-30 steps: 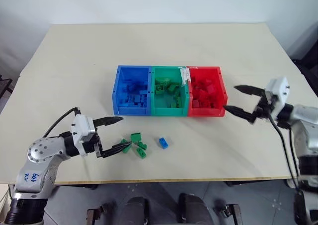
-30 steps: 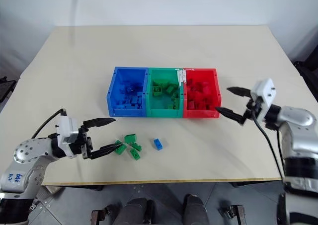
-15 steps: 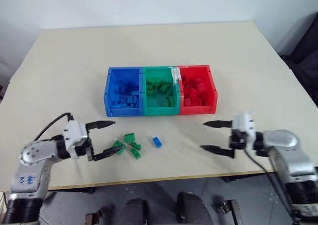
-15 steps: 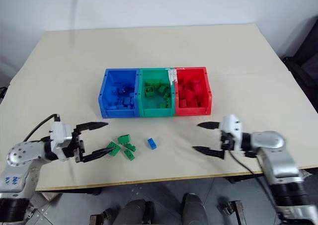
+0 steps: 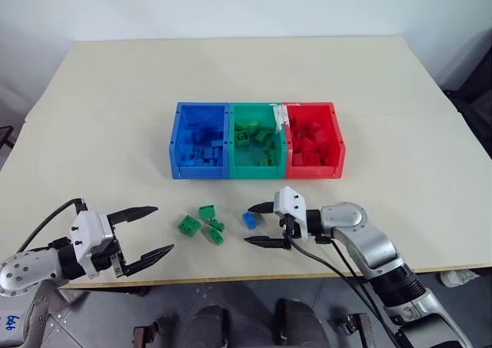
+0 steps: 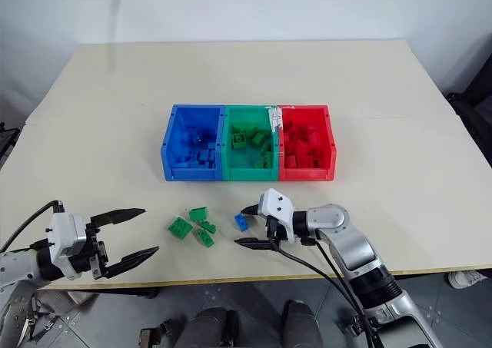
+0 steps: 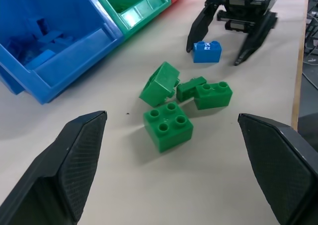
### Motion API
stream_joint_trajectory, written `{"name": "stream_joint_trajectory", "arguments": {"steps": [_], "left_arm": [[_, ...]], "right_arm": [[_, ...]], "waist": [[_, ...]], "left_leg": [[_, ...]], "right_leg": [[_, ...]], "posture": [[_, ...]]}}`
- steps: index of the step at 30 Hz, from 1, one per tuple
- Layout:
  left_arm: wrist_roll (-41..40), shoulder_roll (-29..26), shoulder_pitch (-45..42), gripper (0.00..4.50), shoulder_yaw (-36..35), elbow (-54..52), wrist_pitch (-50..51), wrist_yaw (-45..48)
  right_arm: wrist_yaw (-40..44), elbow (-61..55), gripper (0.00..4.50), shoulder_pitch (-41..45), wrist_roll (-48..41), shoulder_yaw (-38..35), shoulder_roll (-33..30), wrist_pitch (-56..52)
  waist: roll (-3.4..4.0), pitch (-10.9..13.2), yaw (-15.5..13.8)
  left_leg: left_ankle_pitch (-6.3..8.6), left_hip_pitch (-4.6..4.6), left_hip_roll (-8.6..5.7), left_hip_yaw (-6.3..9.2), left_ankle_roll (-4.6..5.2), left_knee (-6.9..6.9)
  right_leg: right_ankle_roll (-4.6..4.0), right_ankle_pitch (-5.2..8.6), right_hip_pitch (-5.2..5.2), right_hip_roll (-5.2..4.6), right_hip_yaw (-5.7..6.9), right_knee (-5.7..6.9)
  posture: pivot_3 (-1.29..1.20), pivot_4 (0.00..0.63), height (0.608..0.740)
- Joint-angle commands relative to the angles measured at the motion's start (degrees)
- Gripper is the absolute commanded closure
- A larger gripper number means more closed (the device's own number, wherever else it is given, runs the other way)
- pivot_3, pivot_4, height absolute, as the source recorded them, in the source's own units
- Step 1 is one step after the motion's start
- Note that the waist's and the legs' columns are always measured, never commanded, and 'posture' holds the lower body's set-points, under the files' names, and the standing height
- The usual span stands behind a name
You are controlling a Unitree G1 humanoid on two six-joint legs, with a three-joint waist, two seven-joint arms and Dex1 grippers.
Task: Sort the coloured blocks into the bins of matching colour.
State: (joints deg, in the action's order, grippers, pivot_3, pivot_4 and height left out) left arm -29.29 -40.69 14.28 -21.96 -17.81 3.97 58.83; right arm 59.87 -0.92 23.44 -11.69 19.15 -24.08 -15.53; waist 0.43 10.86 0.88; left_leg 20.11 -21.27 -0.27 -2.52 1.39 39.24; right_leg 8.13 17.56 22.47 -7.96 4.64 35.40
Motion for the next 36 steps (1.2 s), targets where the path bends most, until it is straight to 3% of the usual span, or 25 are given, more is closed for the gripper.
{"name": "stream_joint_trajectory", "arguments": {"steps": [1,4,8,12,17,22,27,30,33,36], "left_arm": [[-1.2,0.4,-0.1,0.00,-0.6,-2.2,0.5,-1.2],[-1.2,0.5,-0.6,0.00,-0.3,-2.7,0.9,-1.7],[-1.7,1.0,-0.5,0.00,-0.9,-3.0,1.2,-2.5],[-2.5,2.8,0.7,0.00,-3.3,-3.2,1.3,-5.1],[-3.5,5.5,3.4,0.00,-6.1,-5.2,1.6,-8.6],[-3.3,7.1,4.3,0.00,-7.0,-5.9,1.4,-11.1],[-2.4,7.0,4.4,0.00,-6.0,-6.7,1.4,-12.1],[-2.7,5.9,3.4,0.00,-6.1,-6.7,2.2,-12.1],[-3.2,4.9,2.2,0.00,-6.5,-6.3,3.0,-12.2],[-3.6,4.2,1.4,0.00,-5.8,-5.9,4.3,-11.6]], "right_arm": [[-1.3,1.0,2.28,1.1,1.1,0.4,1.7,2.0],[-1.7,2.3,3.21,2.1,1.1,-0.2,2.7,2.8],[-0.4,2.8,3.97,4.1,-1.4,-2.2,2.9,1.8],[-1.6,2.9,3.97,10.1,-5.5,-5.4,5.8,-3.0],[-4.6,11.0,3.97,24.0,-6.5,-7.0,14.8,-3.1],[-12.8,28.9,3.97,36.9,-1.2,-7.9,24.1,6.3],[-21.0,48.1,3.97,46.1,4.5,-8.6,28.0,15.9],[-24.0,55.1,2.98,49.1,6.6,-9.2,28.6,20.3],[-20.0,55.3,2.02,49.6,4.3,-11.6,28.7,21.2],[-12.7,47.7,1.11,46.1,1.7,-12.8,26.1,24.5]], "waist": [[0.00,0.0,0.2],[0.00,0.0,0.5],[0.00,0.0,0.7],[0.00,0.0,0.9],[0.01,0.0,1.7],[-0.01,0.0,2.2],[-0.03,0.0,2.3],[-0.02,0.0,2.4],[-0.01,0.0,2.6],[-0.01,0.0,2.7]], "left_leg": [[0.00,0.00,0.01,0.00,0.00,0.00],[0.00,0.00,0.00,0.00,0.00,0.00],[0.00,0.00,0.01,0.00,0.00,-0.01],[0.00,0.00,0.02,-0.01,0.00,-0.01],[0.00,0.03,0.15,-0.07,-0.06,-0.02],[0.02,0.03,0.10,0.14,-0.09,-0.06],[0.03,0.00,-0.02,0.27,-0.07,-0.07],[0.03,-0.01,-0.01,0.30,-0.08,-0.12],[0.04,-0.02,0.02,0.30,-0.10,-0.14],[0.04,-0.04,0.05,0.30,-0.10,-0.14]], "right_leg": [[0.00,0.00,0.00,0.03,0.00,0.01],[0.00,0.00,0.00,0.04,-0.01,0.03],[0.00,0.00,0.01,0.05,0.00,0.03],[0.00,0.00,0.02,0.05,-0.02,0.03],[-0.06,0.03,0.10,0.16,-0.07,0.12],[-0.18,0.06,0.14,0.15,-0.03,0.32],[-0.25,0.04,0.14,0.06,0.00,0.37],[-0.27,0.05,0.15,0.09,0.02,0.36],[-0.30,0.06,0.16,0.15,0.02,0.36],[-0.30,0.06,0.17,0.20,0.02,0.35]], "posture": [[0.00,0.150,0.740],[0.00,0.150,0.740],[0.00,0.150,0.740],[0.00,0.150,0.740],[0.00,0.150,0.740],[0.00,0.150,0.740],[0.00,0.150,0.740],[0.00,0.150,0.740],[0.00,0.150,0.740],[0.00,0.150,0.740]]}}
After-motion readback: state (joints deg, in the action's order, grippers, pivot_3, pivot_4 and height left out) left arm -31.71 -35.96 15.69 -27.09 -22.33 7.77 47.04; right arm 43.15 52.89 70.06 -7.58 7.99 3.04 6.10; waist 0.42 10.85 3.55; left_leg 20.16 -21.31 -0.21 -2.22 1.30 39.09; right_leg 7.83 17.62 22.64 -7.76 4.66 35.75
